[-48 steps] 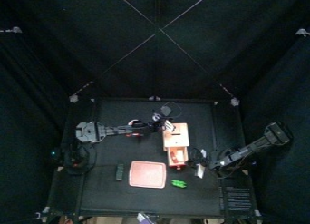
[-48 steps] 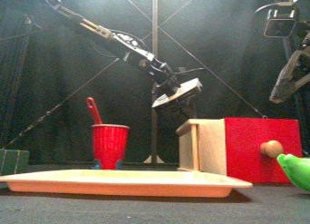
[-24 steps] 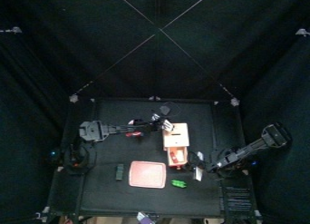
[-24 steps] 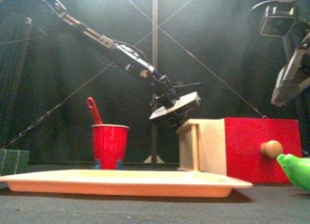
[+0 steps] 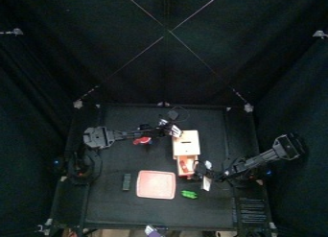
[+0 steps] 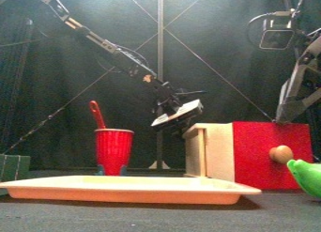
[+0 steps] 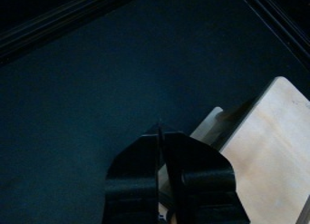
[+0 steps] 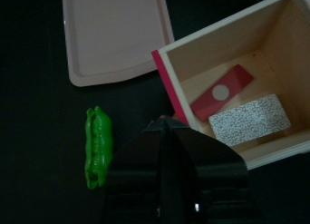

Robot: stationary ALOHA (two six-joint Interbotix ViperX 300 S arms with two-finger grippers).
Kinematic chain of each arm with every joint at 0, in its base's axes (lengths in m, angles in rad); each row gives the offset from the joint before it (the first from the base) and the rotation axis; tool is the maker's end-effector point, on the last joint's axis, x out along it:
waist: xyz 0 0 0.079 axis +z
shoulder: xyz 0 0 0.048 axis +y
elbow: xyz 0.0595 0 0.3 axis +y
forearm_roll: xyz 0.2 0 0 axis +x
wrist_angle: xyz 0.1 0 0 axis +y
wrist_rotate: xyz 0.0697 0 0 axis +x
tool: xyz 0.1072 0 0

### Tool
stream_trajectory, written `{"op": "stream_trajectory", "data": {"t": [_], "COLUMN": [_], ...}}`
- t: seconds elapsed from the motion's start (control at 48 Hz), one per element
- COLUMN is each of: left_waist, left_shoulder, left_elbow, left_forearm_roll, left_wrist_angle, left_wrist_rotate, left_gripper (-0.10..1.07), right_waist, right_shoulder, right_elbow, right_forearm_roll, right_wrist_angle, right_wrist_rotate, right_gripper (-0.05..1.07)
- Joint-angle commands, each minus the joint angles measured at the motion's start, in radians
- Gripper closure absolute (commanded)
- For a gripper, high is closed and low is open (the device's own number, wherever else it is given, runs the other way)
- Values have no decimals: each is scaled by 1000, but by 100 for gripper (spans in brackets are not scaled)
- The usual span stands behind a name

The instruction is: Close drawer

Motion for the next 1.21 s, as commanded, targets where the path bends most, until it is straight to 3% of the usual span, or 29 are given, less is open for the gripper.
{"op": "stream_trajectory", "data": {"t": [0.0,0.583,0.833,1.188], "left_waist": [-5,-9,-9,-6], "left_shoulder": [-20,-26,-25,-20], "left_elbow": [-20,-20,-21,-34], "left_forearm_roll": [-15,-35,-35,-38], "left_wrist_angle": [-2,-3,-3,-8], "left_wrist_rotate": [20,32,32,32], "left_gripper": [55,55,55,55], "right_waist": [-9,-40,-72,-121], "right_shoulder": [-2,89,147,156], "right_elbow": [-25,-92,-114,-133], "right_forearm_roll": [-11,-77,-58,-26], "right_wrist_angle": [-15,-100,-98,35], "right_wrist_rotate": [-2,-3,-3,-2], "right_gripper": [52,52,52,51]}}
